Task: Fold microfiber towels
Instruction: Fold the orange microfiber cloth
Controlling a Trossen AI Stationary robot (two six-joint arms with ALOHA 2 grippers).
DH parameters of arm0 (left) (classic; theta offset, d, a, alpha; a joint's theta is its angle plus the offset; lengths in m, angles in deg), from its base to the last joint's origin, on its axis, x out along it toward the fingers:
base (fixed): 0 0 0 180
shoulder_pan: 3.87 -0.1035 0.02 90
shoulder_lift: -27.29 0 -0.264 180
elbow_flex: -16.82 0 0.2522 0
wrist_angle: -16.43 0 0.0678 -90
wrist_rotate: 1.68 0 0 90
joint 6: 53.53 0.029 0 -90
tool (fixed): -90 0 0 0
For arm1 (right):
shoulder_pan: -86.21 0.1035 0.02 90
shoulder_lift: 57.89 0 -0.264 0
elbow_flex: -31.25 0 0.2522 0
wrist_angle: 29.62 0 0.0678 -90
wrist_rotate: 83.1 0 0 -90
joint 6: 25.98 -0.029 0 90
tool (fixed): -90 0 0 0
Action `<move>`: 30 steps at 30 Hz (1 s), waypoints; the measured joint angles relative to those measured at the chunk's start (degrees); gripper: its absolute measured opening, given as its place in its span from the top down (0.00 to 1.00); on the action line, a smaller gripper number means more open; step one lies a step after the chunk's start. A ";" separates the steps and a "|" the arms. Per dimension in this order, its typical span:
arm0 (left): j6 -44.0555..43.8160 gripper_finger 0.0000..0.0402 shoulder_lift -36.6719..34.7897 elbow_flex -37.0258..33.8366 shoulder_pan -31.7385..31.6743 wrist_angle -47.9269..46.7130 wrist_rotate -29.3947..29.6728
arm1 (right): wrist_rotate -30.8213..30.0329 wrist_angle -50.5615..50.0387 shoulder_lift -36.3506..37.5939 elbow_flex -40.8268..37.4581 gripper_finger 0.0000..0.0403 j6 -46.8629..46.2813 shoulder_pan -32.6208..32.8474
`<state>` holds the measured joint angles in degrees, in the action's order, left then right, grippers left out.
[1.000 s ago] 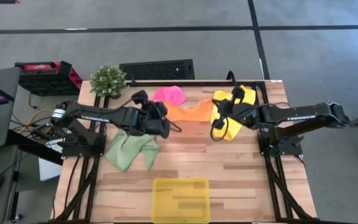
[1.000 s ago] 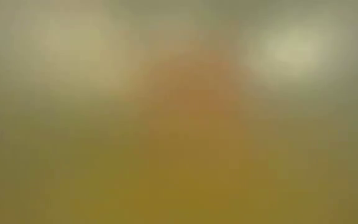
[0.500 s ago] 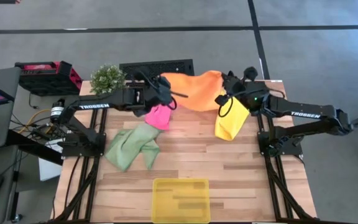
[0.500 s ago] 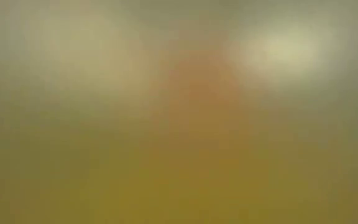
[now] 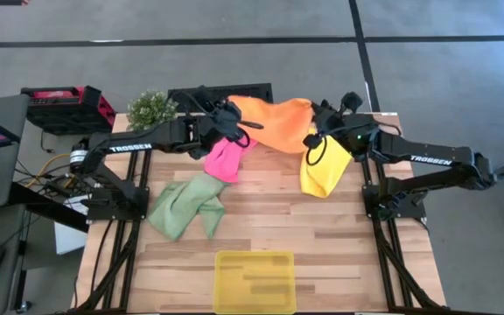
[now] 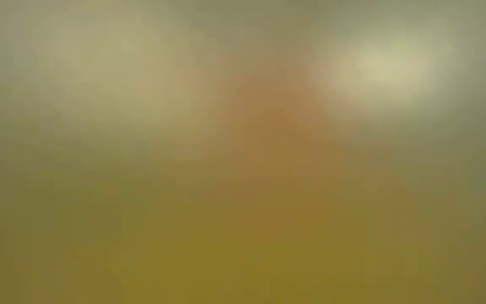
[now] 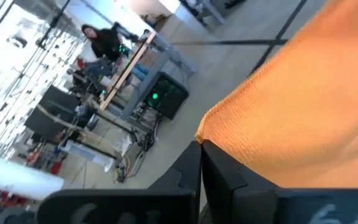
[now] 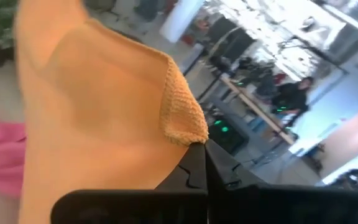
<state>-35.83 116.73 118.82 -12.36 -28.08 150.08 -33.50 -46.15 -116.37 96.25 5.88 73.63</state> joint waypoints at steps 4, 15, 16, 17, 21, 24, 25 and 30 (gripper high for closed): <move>-4.31 1.00 -0.31 0.01 3.25 -6.39 -0.60 | 0.11 -7.07 0.00 0.00 0.99 -4.94 3.64; -28.78 1.00 -0.34 -0.01 11.52 -31.34 -9.04 | 1.83 -22.65 0.00 0.00 0.99 -21.76 15.09; -30.58 1.00 -0.34 -0.01 12.42 -33.33 -9.58 | 2.94 -23.88 0.00 0.00 0.99 -23.33 16.15; -32.20 1.00 -0.34 -0.01 13.28 -35.22 -10.98 | 4.00 -25.07 0.00 0.00 0.99 -25.05 17.24; -37.97 1.00 -0.34 -0.01 16.64 -40.36 -18.85 | 6.93 -29.76 -0.70 0.00 0.99 -32.50 21.73; -40.25 1.00 -0.34 -0.01 19.43 -41.01 -21.98 | 8.27 -33.24 -2.11 -0.02 0.99 -37.67 25.11; -40.95 1.00 -0.34 -0.01 20.28 -41.01 -23.40 | 8.90 -33.69 -3.03 0.01 0.99 -39.27 26.12; -46.02 1.00 -0.31 -1.10 23.39 -41.67 -30.49 | 13.16 -35.61 -8.67 -0.07 0.99 -44.95 30.78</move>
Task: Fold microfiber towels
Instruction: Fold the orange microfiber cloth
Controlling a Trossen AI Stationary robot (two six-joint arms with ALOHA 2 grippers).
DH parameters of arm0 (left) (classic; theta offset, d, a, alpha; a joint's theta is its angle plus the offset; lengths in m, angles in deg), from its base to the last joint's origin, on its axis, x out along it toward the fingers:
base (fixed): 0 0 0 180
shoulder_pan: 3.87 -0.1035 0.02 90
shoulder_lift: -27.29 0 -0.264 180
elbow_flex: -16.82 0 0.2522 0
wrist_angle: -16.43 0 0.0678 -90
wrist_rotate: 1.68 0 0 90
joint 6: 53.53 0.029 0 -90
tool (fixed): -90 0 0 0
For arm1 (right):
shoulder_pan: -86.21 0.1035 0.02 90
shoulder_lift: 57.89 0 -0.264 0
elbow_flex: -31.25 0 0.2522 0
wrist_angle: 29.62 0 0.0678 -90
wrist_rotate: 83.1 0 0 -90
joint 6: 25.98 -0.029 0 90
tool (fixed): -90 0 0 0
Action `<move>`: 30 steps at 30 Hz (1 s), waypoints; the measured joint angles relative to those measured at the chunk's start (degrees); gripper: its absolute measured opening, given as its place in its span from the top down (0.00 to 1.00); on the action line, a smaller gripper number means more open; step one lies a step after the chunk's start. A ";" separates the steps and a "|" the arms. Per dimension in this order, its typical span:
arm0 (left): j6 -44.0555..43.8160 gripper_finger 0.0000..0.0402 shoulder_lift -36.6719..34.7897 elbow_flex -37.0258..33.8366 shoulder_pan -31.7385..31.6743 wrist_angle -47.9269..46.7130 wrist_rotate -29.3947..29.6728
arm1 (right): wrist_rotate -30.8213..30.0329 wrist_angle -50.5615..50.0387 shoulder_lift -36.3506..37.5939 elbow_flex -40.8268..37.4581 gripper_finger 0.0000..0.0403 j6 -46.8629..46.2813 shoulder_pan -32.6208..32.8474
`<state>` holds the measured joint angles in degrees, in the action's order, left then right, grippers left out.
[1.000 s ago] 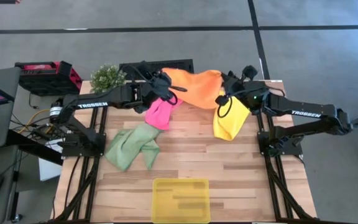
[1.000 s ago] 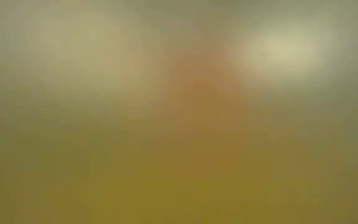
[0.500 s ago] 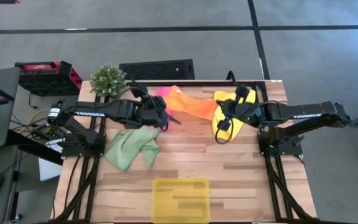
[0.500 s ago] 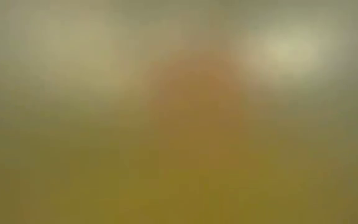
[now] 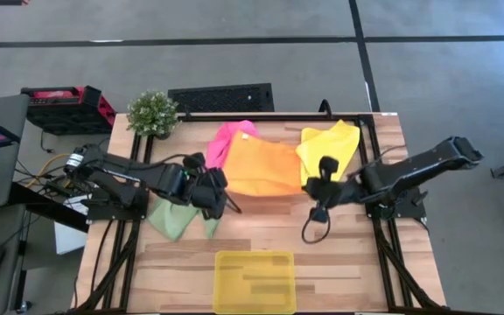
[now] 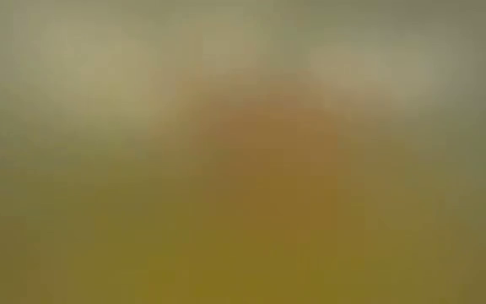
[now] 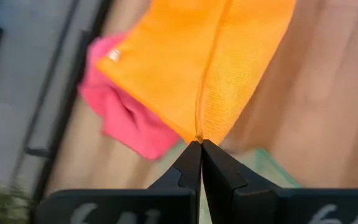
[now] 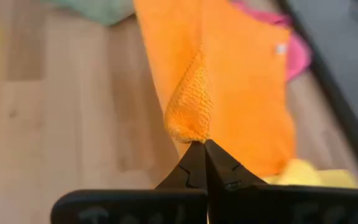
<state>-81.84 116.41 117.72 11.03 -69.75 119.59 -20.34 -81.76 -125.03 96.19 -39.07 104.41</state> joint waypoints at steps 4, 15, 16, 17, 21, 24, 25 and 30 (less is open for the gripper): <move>-4.47 1.00 0.02 -2.23 2.33 -0.33 -3.58 | 1.97 -0.17 -4.94 0.00 0.99 -4.11 2.85; -11.26 1.00 0.07 -9.41 6.46 5.12 -7.07 | 2.22 1.25 -14.85 0.02 0.99 -12.44 7.71; -11.40 1.00 0.07 -9.98 6.46 5.55 -7.07 | 1.94 1.33 -15.33 0.02 0.99 -12.94 7.69; -11.50 1.00 0.07 -10.55 6.45 5.82 -7.03 | 1.63 1.31 -15.81 0.02 0.99 -13.54 7.62; -12.28 1.00 0.81 -12.94 5.40 7.06 -6.33 | -0.69 1.04 -17.20 0.04 0.99 -14.38 6.77; -11.64 1.00 1.39 -14.19 3.99 7.48 -3.94 | -2.06 0.68 -17.72 0.04 0.99 -14.28 5.40; -11.20 1.00 1.82 -14.23 3.34 7.69 -3.28 | -2.63 0.43 -17.92 0.04 0.99 -14.27 4.79; -7.83 1.00 2.69 -14.28 -0.59 10.79 1.19 | -5.92 -1.06 -18.45 0.04 0.99 -14.09 0.94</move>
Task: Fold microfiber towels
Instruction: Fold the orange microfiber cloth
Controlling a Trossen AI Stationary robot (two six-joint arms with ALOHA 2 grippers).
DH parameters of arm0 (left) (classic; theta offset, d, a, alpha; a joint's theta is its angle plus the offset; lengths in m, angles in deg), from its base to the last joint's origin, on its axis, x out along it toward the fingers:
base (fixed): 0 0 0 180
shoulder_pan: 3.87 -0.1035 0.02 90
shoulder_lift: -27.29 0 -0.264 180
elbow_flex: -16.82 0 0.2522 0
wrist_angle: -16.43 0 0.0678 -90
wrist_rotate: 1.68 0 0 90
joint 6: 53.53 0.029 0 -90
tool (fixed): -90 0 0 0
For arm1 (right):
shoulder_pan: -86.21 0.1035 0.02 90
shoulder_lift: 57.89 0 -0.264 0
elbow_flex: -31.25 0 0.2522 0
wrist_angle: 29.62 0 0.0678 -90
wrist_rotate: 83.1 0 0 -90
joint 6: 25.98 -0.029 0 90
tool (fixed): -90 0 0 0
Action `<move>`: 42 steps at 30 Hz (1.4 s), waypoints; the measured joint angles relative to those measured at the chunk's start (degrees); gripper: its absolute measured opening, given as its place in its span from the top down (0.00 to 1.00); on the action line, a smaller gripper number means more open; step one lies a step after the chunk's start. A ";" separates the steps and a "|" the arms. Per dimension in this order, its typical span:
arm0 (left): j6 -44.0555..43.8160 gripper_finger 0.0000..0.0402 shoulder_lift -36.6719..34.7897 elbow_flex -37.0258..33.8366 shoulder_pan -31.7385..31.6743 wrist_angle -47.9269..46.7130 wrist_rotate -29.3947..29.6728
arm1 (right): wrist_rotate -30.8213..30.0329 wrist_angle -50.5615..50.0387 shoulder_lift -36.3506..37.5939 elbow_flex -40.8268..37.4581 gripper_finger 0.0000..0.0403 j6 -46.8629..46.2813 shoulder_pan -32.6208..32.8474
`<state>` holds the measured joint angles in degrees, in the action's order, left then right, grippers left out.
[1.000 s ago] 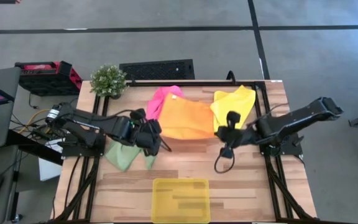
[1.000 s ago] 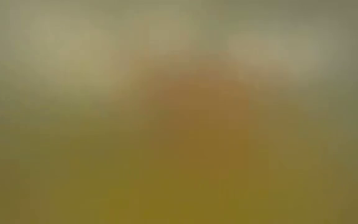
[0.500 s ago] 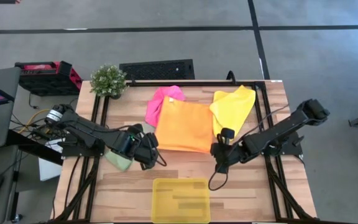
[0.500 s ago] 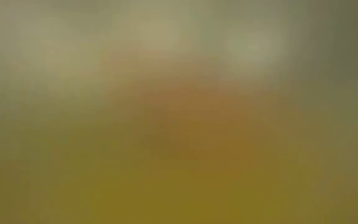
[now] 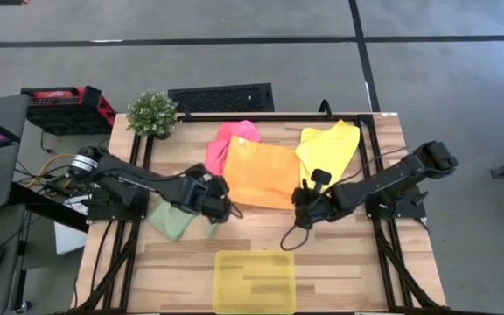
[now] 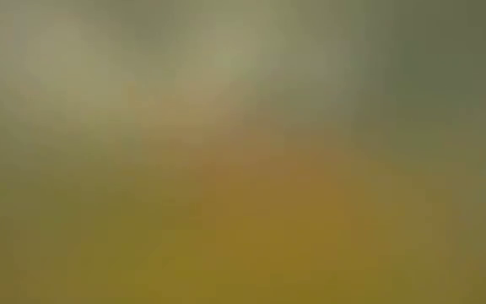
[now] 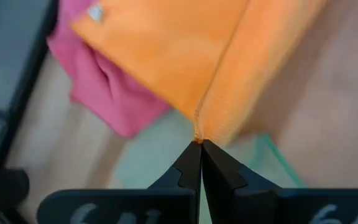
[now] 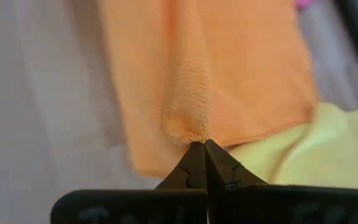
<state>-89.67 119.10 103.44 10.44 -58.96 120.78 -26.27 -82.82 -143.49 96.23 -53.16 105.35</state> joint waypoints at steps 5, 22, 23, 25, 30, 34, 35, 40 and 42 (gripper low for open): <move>3.16 1.00 1.38 -0.05 -5.48 0.79 1.61 | -2.12 -1.13 -0.01 -0.02 0.99 0.21 -4.71; 18.42 1.00 5.99 -0.02 -22.13 12.05 3.19 | -6.18 2.97 -0.03 -3.44 0.99 6.30 -21.77; 18.93 1.00 6.33 0.00 -22.60 12.18 3.29 | -5.65 4.25 -0.03 -3.49 0.99 7.18 -22.25; 19.83 1.00 6.89 0.00 -23.57 12.89 3.24 | -5.26 5.92 -0.03 -3.56 0.99 8.57 -23.02; 19.90 1.00 7.47 0.00 -25.34 13.52 2.47 | -4.51 7.37 -0.03 -3.67 0.99 11.10 -25.12; 21.26 1.00 7.98 0.07 -26.02 14.18 2.45 | -0.52 8.22 -0.03 -3.67 0.96 12.69 -26.65; 21.30 1.00 8.03 -0.01 -26.10 14.19 2.48 | 0.36 8.63 -0.03 -3.67 0.94 12.69 -26.91; 20.62 0.95 8.30 0.02 -26.72 15.61 2.69 | 1.84 8.84 -0.03 -3.67 0.87 12.72 -28.77; 20.54 0.91 8.68 0.02 -27.06 16.28 2.66 | 1.84 8.85 -0.03 -3.67 0.84 12.76 -29.36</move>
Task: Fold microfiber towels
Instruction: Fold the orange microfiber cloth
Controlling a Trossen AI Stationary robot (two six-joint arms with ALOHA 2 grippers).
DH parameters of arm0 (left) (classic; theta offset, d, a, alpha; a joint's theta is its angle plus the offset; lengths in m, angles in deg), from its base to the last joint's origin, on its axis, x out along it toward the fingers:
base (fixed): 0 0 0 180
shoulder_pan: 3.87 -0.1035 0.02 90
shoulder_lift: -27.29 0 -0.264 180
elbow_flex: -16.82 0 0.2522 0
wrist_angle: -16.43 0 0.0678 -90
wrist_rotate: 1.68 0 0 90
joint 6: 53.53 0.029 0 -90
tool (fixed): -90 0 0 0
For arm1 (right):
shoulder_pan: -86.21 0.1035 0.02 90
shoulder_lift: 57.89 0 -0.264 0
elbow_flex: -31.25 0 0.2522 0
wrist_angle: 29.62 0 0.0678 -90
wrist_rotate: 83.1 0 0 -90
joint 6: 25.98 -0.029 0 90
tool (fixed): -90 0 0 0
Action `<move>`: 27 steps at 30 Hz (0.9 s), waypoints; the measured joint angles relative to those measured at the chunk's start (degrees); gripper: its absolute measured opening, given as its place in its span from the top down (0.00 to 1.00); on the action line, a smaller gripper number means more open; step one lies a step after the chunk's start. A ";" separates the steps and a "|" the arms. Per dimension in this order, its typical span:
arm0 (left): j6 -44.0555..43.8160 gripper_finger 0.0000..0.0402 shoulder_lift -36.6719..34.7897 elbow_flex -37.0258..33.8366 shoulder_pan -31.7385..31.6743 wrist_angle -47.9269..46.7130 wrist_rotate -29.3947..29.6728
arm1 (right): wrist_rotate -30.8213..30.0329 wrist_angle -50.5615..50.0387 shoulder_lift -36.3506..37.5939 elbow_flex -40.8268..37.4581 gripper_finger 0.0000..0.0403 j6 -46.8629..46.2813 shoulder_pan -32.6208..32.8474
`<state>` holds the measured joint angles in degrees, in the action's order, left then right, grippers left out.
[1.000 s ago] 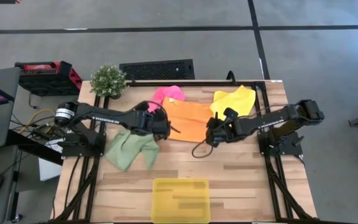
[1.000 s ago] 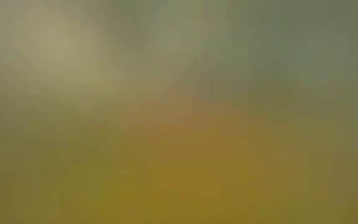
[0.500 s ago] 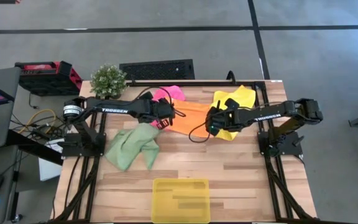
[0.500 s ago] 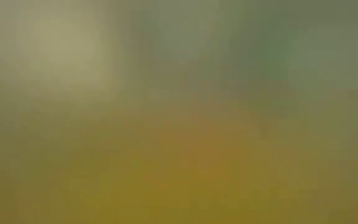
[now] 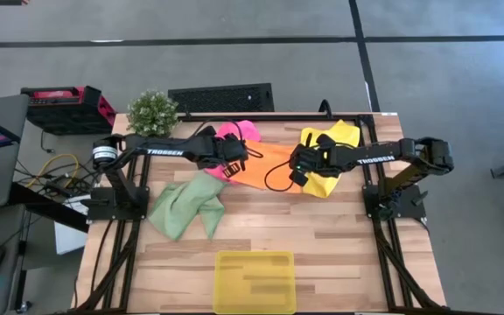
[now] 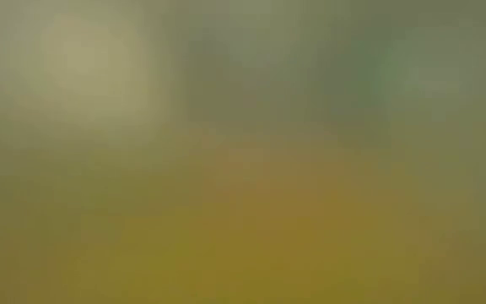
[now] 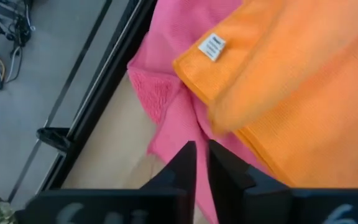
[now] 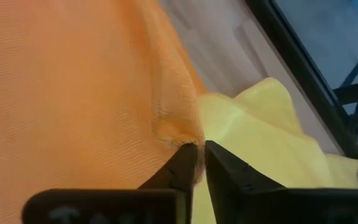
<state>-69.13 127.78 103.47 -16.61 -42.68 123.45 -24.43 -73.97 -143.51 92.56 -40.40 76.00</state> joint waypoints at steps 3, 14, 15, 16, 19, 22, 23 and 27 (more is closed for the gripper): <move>-0.07 0.82 0.04 0.00 -0.40 -0.13 -0.13 | 0.01 -0.02 0.00 0.00 0.79 0.06 -0.69; 7.01 0.62 -0.41 0.00 -0.22 -0.41 -10.03 | 2.63 -0.60 0.97 0.00 0.54 0.96 -2.00; 11.04 0.61 -0.56 0.02 0.20 -0.37 -14.10 | 4.60 -0.69 1.47 0.02 0.53 1.91 -1.85; 15.02 0.61 -0.57 0.04 0.69 -0.33 -18.40 | 7.29 -1.09 2.15 0.02 0.51 2.85 -1.61; 24.76 0.62 0.00 0.02 1.91 -0.11 -28.21 | 14.13 -1.03 4.18 0.04 0.49 4.27 -0.31; 30.25 0.62 2.03 0.00 2.76 -0.34 -31.48 | 15.41 -1.06 5.80 0.04 0.48 4.39 1.61; 31.23 0.62 2.74 0.00 3.09 -0.32 -31.38 | 15.39 -1.14 6.15 0.04 0.47 4.39 2.23; 34.23 0.61 6.43 0.00 3.57 -0.26 -23.92 | 15.37 -0.79 6.73 0.04 0.48 4.39 4.38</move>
<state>-34.90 134.21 103.47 -13.04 -42.94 99.53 -9.07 -74.76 -136.78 92.60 -36.01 80.38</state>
